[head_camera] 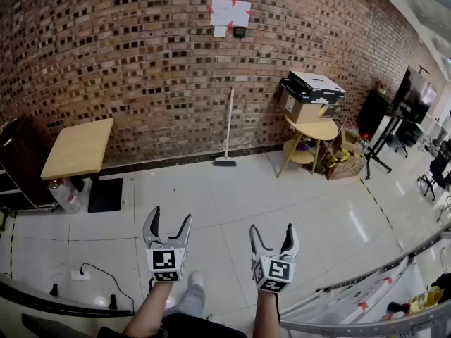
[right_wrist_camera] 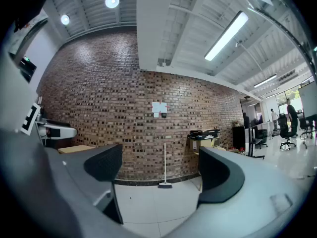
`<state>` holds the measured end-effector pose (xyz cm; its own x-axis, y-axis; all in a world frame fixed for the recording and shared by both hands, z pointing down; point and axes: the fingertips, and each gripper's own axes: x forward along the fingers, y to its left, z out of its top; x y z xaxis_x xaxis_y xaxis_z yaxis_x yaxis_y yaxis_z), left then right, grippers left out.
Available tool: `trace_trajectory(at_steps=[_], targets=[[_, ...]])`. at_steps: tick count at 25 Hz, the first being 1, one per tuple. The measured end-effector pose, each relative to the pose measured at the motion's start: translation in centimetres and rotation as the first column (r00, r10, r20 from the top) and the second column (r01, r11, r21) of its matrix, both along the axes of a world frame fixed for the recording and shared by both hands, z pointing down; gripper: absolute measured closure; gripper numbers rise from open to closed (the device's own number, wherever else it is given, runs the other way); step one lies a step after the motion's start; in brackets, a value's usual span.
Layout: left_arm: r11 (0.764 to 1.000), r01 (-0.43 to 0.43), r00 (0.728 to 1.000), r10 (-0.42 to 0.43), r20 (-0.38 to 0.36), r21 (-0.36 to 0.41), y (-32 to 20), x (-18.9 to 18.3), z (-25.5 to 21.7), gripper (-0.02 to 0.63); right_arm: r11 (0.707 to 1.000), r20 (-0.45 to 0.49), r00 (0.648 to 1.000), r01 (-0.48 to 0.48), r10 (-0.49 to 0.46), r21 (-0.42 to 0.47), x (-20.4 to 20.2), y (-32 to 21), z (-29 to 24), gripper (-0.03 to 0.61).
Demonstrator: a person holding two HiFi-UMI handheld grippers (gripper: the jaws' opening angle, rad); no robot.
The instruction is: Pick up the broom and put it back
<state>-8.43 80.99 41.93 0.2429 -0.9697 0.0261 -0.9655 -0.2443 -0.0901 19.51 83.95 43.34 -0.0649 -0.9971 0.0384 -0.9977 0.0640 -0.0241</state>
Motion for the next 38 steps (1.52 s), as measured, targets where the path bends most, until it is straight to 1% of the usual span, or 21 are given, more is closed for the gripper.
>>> trace_trajectory(at_steps=[3, 4, 7, 8, 11, 13, 14, 17, 20, 26, 28, 30, 35, 38], targets=[[1.0, -0.007, 1.0, 0.007, -0.008, -0.022, -3.8, 0.0, 1.7, 0.236, 0.999, 0.002, 0.999, 0.039, -0.039, 0.0, -1.4, -3.6, 0.6, 0.091], [1.0, -0.008, 1.0, 0.009, 0.011, -0.025, -5.3, 0.1, 2.0, 0.235, 0.998, 0.013, 0.998, 0.056, -0.056, 0.001, -1.8, -5.1, 0.7, 0.091], [1.0, -0.021, 0.993, 0.021, 0.117, -0.003, -10.5, 1.1, 1.8, 0.187, 0.996, 0.03, 0.995, 0.094, -0.094, -0.001, -2.4, -10.3, 0.5, 0.091], [0.999, -0.031, 0.992, 0.03, 0.124, 0.008, -12.2, 1.5, 1.6, 0.187, 0.995, 0.028, 0.995, 0.099, -0.099, 0.0, -2.5, -12.1, 0.2, 0.091], [0.997, -0.08, 0.993, 0.077, 0.093, 0.021, -17.5, 2.4, 1.3, 0.187, 0.994, 0.068, 0.993, 0.096, -0.1, 0.052, -2.8, -17.0, -1.0, 0.091], [0.994, -0.105, 0.992, 0.104, 0.07, 0.013, -20.8, 2.7, 1.2, 0.187, 0.992, 0.11, 0.989, 0.085, -0.095, 0.097, -3.1, -19.5, -2.1, 0.091], [0.993, -0.114, 0.992, 0.113, 0.064, 0.009, -22.1, 2.7, 1.2, 0.187, 0.991, 0.115, 0.989, 0.08, -0.092, 0.107, -3.5, -20.6, -2.5, 0.091], [0.991, -0.131, 0.99, 0.132, 0.053, -0.01, -25.4, 2.9, 1.9, 0.187, 0.993, 0.099, 0.991, 0.082, -0.091, 0.083, -4.8, -24.0, -2.6, 0.091], [0.989, -0.141, 0.988, 0.143, 0.052, -0.038, -27.7, 3.4, 3.1, 0.187, 0.992, 0.113, 0.986, 0.116, -0.12, 0.043, -4.8, -27.1, -0.5, 0.091], [0.988, -0.141, 0.989, 0.143, 0.031, -0.06, -35.2, 4.8, 4.3, 0.189, 0.986, 0.108, 0.98, 0.163, -0.166, 0.036, -4.1, -34.9, 1.1, 0.091], [0.987, -0.143, 0.989, 0.145, 0.017, -0.078, -38.0, 6.2, 5.3, 0.189, 0.984, 0.106, 0.978, 0.175, -0.177, 0.026, -3.2, -38.0, 1.7, 0.091], [0.985, -0.154, 0.988, 0.155, 0.011, -0.077, -40.8, 8.4, 5.2, 0.189, 0.984, 0.107, 0.978, 0.178, -0.179, 0.021, -1.4, -41.2, 1.5, 0.091], [0.987, -0.16, 0.986, 0.161, 0.047, -0.012, -49.8, 13.0, 1.2, 0.192, 0.982, 0.104, 0.978, 0.173, -0.18, 0.074, 3.3, -50.0, -1.8, 0.091], [0.989, -0.148, 0.987, 0.149, 0.063, -0.018, -53.9, 15.5, 1.3, 0.192, 0.98, 0.096, 0.976, 0.189, -0.195, 0.066, 5.7, -53.7, -1.6, 0.091]])
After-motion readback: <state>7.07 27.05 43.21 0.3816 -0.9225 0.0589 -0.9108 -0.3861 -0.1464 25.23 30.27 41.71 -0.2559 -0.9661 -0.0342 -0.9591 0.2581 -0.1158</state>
